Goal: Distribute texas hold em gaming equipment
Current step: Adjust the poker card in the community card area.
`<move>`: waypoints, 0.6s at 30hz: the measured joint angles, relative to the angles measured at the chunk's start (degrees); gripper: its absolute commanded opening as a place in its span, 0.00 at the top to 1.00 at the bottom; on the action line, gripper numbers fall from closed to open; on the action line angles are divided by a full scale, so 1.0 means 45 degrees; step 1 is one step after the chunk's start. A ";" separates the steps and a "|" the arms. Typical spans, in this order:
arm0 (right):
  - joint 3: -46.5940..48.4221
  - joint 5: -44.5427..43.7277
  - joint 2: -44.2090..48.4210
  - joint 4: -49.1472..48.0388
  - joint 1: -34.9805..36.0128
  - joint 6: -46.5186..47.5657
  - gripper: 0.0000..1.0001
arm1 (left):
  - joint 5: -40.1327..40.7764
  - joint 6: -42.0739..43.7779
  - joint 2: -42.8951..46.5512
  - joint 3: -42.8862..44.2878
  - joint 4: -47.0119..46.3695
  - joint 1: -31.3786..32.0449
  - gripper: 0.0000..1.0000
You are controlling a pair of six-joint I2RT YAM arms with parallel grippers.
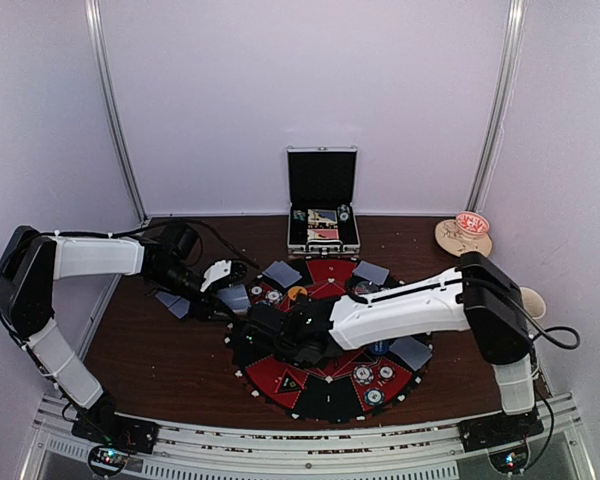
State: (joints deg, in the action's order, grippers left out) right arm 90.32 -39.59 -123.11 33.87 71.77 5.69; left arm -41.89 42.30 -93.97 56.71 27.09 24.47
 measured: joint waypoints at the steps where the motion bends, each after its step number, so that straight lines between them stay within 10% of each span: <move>1: -0.0248 0.0015 0.0403 -0.0146 -0.0044 -0.0034 0.00 | -0.0010 0.0000 0.0000 0.0000 0.0000 0.0000 0.55; 18: 0.0185 -0.0117 0.0704 -0.1491 -0.3415 -0.1433 0.00 | -0.0087 0.0000 0.0000 0.0000 0.0005 0.0000 0.55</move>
State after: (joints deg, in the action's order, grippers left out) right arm 91.15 -40.12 -119.94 27.16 56.40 -0.75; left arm -42.28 42.30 -93.97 56.71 27.11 24.47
